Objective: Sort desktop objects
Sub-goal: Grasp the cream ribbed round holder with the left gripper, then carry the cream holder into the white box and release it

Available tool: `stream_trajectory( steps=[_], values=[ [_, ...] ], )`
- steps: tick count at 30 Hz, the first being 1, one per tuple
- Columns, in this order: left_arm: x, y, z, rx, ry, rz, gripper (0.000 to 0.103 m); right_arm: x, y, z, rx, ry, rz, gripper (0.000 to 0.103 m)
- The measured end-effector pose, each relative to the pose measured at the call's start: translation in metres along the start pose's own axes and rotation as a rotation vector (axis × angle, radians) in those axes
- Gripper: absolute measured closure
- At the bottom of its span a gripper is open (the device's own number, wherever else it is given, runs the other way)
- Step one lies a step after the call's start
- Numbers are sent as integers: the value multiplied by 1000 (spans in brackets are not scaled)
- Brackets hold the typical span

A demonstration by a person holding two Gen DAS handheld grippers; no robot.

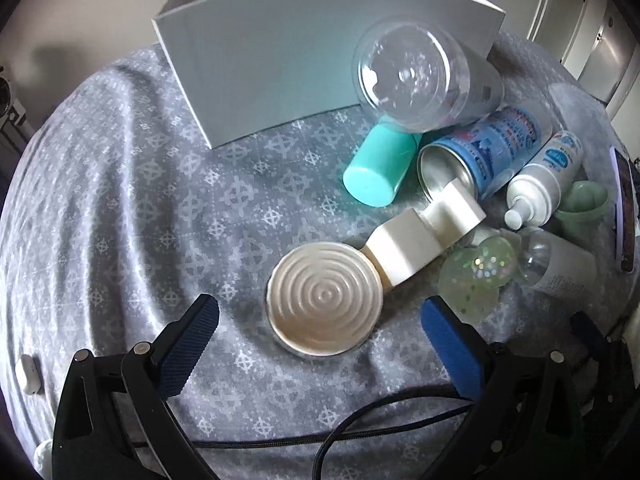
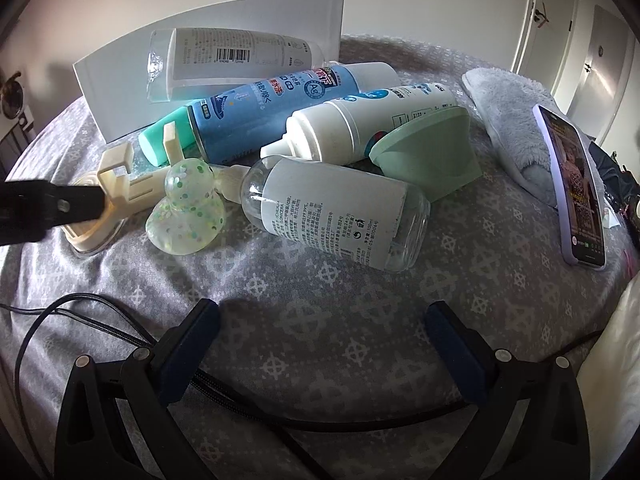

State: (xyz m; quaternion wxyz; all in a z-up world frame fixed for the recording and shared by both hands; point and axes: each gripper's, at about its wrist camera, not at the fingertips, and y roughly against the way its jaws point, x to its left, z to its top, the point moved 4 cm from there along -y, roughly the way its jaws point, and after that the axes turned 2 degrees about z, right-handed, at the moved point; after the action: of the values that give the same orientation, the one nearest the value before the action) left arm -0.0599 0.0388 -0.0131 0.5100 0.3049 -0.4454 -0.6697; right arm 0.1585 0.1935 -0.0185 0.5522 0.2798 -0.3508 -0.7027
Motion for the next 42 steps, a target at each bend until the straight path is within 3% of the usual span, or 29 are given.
stream_trajectory(
  steps=[4,9,12,14,16,31,39,42],
  values=[
    [-7,-18,4,33,-34,26,1,0,0,0,-2,0,-2,0],
    [-8,-21,10,30,-21,6,1,1,0,0,-12,-2,-8,0],
    [-9,-16,10,14,-35,-10,15,1,0,0,-17,-3,-11,0],
    [-11,-11,8,2,-48,-15,31,1,0,0,-18,-4,-11,0],
    [-12,-5,7,-3,-47,-40,55,1,0,0,-18,-3,-12,0],
    [0,56,-7,-77,-14,-142,55,1,0,0,-18,-4,-11,0],
    [25,92,-3,-152,-15,-173,55,1,0,0,-18,-4,-11,0],
    [10,96,13,-180,-8,-177,55,1,0,0,-18,-4,-11,0]
  ],
)
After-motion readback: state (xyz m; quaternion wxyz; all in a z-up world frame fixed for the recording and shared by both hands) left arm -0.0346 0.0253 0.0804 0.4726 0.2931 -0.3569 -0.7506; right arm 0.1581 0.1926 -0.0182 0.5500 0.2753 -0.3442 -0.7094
